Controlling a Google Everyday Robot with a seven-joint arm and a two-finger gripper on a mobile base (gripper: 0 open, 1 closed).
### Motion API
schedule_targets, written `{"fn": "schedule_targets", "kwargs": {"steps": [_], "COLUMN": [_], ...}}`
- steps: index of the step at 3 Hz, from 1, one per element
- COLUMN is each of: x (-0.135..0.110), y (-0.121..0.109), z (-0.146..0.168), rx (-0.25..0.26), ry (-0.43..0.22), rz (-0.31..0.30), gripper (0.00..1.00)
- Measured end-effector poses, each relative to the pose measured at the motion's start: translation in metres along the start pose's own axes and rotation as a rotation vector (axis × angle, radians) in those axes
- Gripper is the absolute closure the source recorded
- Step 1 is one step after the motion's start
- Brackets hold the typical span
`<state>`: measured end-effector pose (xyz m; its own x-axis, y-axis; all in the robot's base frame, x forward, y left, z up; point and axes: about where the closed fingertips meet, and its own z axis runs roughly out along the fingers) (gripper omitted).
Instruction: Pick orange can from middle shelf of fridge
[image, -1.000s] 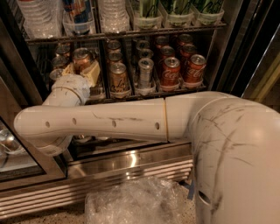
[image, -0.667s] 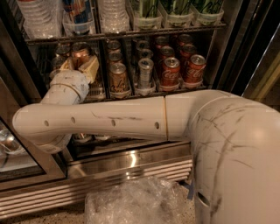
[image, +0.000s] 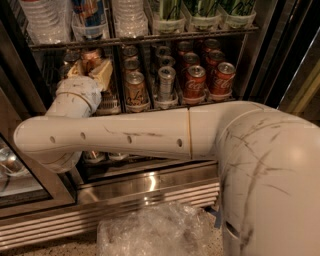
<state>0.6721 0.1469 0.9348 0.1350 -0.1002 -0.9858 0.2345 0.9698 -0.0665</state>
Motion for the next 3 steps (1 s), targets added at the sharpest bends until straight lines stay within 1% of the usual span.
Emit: {"fn": "schedule_targets", "kwargs": {"steps": [1, 2, 3], "x": [0.003, 0.008, 0.013], "y": [-0.01, -0.025, -0.028], "z": [-0.011, -0.046, -0.07], "rx": [0.002, -0.005, -0.025], "ry": [0.027, 0.079, 0.114], "rz": [-0.009, -0.016, -0.022], "gripper": [1.0, 1.0, 1.0]}}
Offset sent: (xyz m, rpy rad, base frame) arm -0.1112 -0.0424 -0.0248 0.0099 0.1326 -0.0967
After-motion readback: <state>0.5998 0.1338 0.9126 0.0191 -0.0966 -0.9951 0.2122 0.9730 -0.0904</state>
